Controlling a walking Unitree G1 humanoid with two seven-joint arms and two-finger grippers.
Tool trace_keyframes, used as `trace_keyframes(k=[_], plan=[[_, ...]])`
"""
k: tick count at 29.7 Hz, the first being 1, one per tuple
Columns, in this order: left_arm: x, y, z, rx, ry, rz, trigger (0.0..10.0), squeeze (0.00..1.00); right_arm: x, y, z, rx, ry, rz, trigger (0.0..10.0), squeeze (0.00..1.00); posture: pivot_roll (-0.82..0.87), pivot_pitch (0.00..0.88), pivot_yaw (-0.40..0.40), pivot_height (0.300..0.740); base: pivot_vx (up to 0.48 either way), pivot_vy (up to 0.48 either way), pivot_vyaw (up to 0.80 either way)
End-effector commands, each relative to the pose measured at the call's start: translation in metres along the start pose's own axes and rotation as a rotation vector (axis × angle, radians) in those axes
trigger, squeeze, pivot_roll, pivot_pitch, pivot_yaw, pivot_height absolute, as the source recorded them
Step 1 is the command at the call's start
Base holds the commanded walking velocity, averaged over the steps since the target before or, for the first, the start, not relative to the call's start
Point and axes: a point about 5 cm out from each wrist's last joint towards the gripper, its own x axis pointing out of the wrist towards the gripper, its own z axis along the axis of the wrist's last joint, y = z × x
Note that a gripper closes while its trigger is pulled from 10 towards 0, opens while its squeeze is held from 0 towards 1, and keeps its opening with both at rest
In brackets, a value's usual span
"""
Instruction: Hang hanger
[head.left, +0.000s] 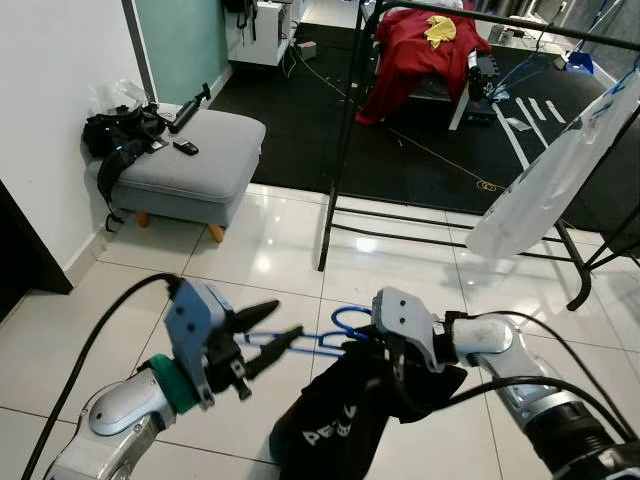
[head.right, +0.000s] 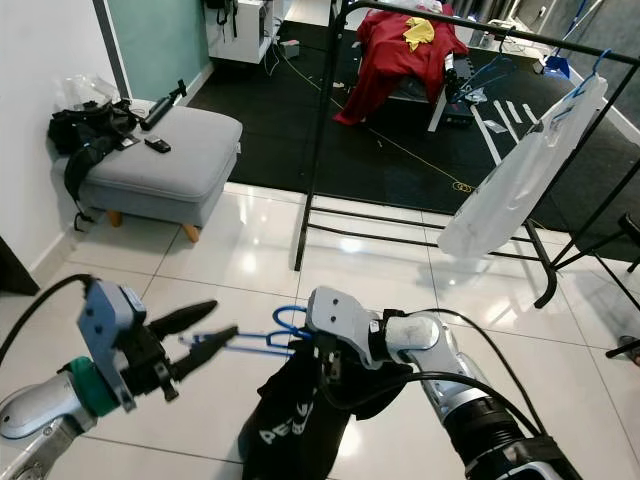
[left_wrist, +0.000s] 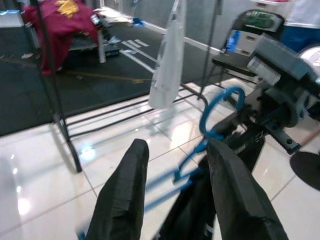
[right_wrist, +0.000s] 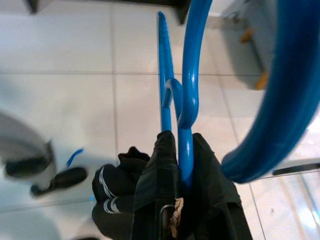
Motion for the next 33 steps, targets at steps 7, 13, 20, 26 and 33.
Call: trace_keyframes(k=[7, 13, 20, 26, 33], plan=[[0.001, 0.008, -0.023, -0.086, 0.115, 0.180, 10.0, 0.00, -0.004, -0.012, 0.013, 0.005, -0.065, -0.245, 10.0, 0.00, -0.08, 0.162, 0.027, 0.740, 0.000, 0.000, 0.00], [0.009, 0.002, -0.035, -0.002, 0.206, 0.188, 10.0, 0.00, -0.002, -0.013, 0.031, 0.010, -0.138, -0.341, 10.0, 0.00, -0.08, 0.162, 0.029, 0.740, 0.000, 0.000, 0.00], [0.032, -0.014, -0.040, 0.018, 0.228, 0.115, 10.0, 0.00, 0.007, -0.006, 0.065, 0.079, -0.275, -0.358, 10.0, 0.00, -0.10, 0.158, 0.030, 0.740, 0.000, 0.000, 0.00], [0.041, -0.023, -0.034, -0.008, 0.178, 0.053, 10.0, 0.00, 0.008, -0.004, 0.079, 0.087, -0.324, -0.332, 10.0, 0.00, -0.10, 0.157, 0.030, 0.740, 0.000, 0.000, 0.00], [0.052, -0.033, -0.030, 0.042, 0.122, -0.057, 10.0, 0.00, -0.003, 0.004, 0.096, 0.074, -0.310, -0.079, 10.0, 0.00, -0.11, 0.157, 0.009, 0.740, 0.000, 0.000, 0.00]])
